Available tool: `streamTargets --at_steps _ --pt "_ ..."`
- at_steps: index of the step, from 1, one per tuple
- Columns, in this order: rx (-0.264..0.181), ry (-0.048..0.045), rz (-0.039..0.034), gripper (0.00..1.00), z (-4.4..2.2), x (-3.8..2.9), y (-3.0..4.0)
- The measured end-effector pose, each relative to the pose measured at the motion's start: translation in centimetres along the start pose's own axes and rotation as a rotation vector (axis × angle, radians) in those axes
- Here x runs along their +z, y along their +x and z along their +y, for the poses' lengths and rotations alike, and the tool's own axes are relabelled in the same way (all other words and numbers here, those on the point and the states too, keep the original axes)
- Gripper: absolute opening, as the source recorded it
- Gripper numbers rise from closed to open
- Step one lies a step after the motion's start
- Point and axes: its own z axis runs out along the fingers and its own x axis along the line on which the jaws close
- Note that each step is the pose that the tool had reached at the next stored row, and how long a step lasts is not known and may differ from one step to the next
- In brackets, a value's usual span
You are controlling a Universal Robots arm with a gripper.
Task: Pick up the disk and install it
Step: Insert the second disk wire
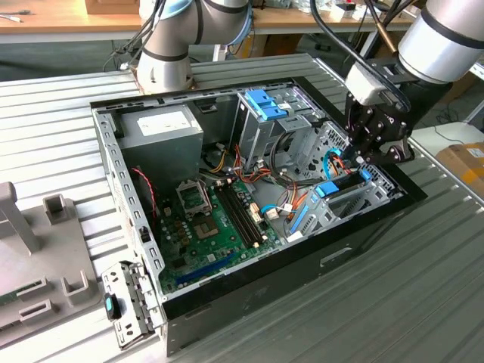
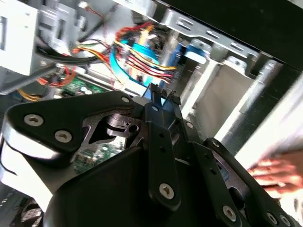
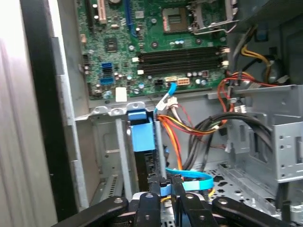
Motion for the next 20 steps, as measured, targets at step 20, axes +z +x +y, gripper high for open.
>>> streamTargets --at_steps 20 --pt "-0.003 0.0078 0.0585 0.16 0.0 0.09 0.01"
